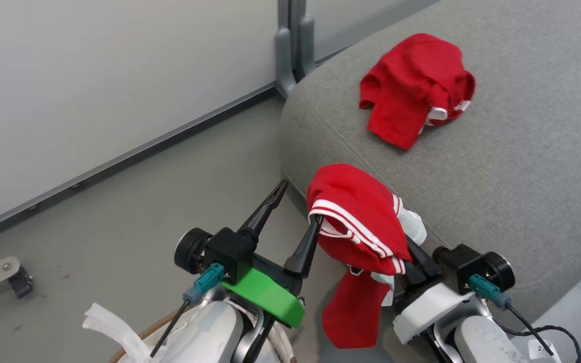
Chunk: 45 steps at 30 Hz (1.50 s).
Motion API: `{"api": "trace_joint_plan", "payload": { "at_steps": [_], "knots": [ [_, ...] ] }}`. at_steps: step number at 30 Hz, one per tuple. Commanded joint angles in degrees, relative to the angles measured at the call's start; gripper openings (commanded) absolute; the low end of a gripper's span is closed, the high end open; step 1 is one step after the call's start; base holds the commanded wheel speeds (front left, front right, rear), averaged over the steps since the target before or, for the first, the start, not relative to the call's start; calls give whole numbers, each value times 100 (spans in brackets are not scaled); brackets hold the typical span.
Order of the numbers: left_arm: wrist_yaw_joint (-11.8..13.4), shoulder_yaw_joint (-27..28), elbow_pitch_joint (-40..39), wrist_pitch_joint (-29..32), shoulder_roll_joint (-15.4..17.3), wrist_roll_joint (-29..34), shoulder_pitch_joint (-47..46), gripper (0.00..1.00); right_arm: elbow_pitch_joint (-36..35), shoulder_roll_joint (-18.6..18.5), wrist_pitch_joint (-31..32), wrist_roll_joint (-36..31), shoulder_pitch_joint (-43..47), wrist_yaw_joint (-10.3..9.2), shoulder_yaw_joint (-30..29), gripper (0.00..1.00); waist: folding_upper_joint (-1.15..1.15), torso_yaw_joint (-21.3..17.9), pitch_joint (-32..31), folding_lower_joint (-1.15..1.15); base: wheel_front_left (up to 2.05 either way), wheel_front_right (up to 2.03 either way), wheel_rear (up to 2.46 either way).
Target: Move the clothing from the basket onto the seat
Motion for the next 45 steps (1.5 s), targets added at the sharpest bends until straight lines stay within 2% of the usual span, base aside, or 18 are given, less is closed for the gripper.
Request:
{"api": "trace_joint_plan", "payload": {
  "at_steps": [1, 8, 14, 19, 24, 30, 36, 40, 45],
  "knots": [
    [-15, -78, 48, -3, 25, -31, -138, 100, -72, -2, -15, 3, 83, -8, -120, 0, 0, -555, 261, 0, 0, 0, 0],
    [-15, -379, 214, -2, 39, -131, -285, 100, -281, 2, -15, 44, 137, -8, -539, 0, 0, -605, 457, 0, 0, 0, 0],
    [-15, -374, 269, -2, 158, -63, -319, 100, -604, -8, -16, 65, -428, -8, -788, 0, 0, -611, 692, 0, 0, 0, 0],
    [-15, -329, 238, -2, 282, -2, -348, 100, -875, -345, -15, 11, -1390, -7, -833, 0, 0, -596, 907, 0, 0, 0, 0],
    [-16, -379, 235, -2, 289, 27, -430, 100, -904, -824, -15, -70, -2380, -8, -889, 0, 0, -396, 1125, 0, 0, 0, 0],
    [-15, -470, 273, -2, 327, 73, -604, 100, -604, -1355, -14, -150, -3351, -8, -1252, 0, 0, -84, 1437, 0, 0, 0, 0],
    [-15, -538, 280, -2, 393, 131, -914, 100, 140, -2070, -13, -472, -4148, -8, -1667, 0, 0, 269, 1888, 0, 0, 0, 0],
    [-15, -563, 296, -2, 431, 189, -1088, 100, 746, -2350, -14, -637, -4455, -8, -1989, 0, 0, 498, 2236, 0, 0, 0, 0],
    [-15, -594, 318, -2, 445, 240, -1259, 100, 1398, -2510, -14, -875, -4525, -8, -2242, 0, 0, 769, 2635, 0, 0, 0, 0]
  ]
}}
